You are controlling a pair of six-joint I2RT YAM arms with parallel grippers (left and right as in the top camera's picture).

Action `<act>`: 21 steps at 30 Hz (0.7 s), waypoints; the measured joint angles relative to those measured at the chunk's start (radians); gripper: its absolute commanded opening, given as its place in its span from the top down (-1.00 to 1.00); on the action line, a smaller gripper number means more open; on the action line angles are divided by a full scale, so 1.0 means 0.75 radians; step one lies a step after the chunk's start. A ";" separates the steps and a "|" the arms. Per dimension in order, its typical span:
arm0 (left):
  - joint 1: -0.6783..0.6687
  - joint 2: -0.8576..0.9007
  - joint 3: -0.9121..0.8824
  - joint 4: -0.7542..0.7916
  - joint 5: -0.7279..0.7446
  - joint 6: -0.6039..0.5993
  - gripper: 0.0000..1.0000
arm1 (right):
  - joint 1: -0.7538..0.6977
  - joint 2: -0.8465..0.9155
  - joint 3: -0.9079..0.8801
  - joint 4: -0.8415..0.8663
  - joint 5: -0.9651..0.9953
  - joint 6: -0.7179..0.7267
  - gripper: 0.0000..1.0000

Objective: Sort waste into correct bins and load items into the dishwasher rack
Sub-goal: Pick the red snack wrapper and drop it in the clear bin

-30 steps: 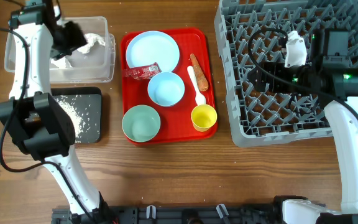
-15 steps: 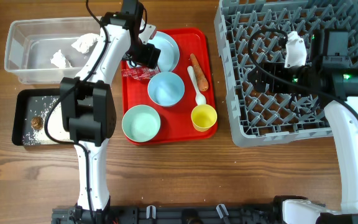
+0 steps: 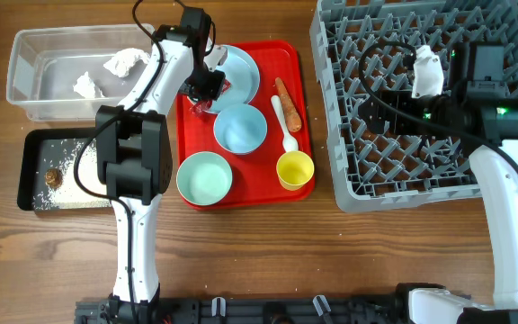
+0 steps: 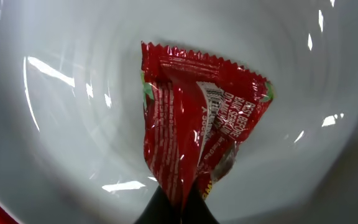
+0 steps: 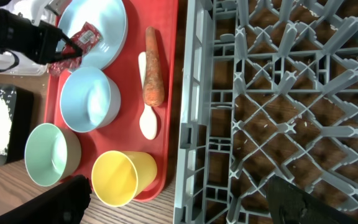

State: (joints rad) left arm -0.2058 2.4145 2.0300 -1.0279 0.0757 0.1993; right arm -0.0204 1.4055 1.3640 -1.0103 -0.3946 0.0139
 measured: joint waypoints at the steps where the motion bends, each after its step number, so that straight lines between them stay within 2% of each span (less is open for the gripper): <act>1: 0.001 0.000 0.005 -0.005 0.000 -0.022 0.92 | 0.000 0.000 0.000 0.001 0.000 -0.001 -0.87; 5: 0.009 -0.027 0.170 -0.087 0.000 -0.178 0.92 | 0.000 0.000 0.000 0.001 0.000 0.000 -0.87; 7: 0.031 -0.140 0.227 -0.107 0.001 -0.235 0.92 | 0.000 0.000 0.000 0.002 0.000 0.000 -0.86; 9: 0.127 -0.306 0.271 -0.161 -0.011 -0.291 0.92 | 0.000 0.000 0.000 0.002 0.000 -0.001 -0.87; 11: 0.229 -0.324 0.283 -0.194 -0.026 -0.331 0.92 | 0.000 0.000 0.000 0.002 -0.001 0.000 -0.86; 12: 0.309 -0.313 0.273 -0.202 -0.037 -0.356 0.83 | 0.000 0.000 0.000 0.003 0.000 0.000 -0.87; 13: 0.359 -0.307 0.258 -0.203 -0.046 -0.376 0.54 | 0.000 0.000 0.000 0.003 0.000 0.000 -0.87; 14: 0.400 -0.305 0.236 -0.187 -0.050 -0.397 0.06 | 0.000 0.000 0.000 0.006 0.000 0.000 -0.87; 15: 0.458 -0.303 0.192 -0.170 -0.057 -0.419 -0.80 | 0.000 0.000 0.000 0.011 0.000 0.000 -0.86; 16: 0.474 -0.302 0.165 -0.149 -0.060 -0.422 -1.00 | 0.000 0.000 0.000 0.013 0.000 0.000 -0.87; 21: 0.495 -0.293 0.062 -0.056 -0.059 -0.444 -1.00 | 0.000 0.000 0.000 0.023 0.000 0.000 -0.87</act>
State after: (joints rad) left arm 0.1654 2.1948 2.0762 -1.0698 0.0315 -0.1333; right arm -0.0204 1.4055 1.3640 -0.9932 -0.3946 0.0139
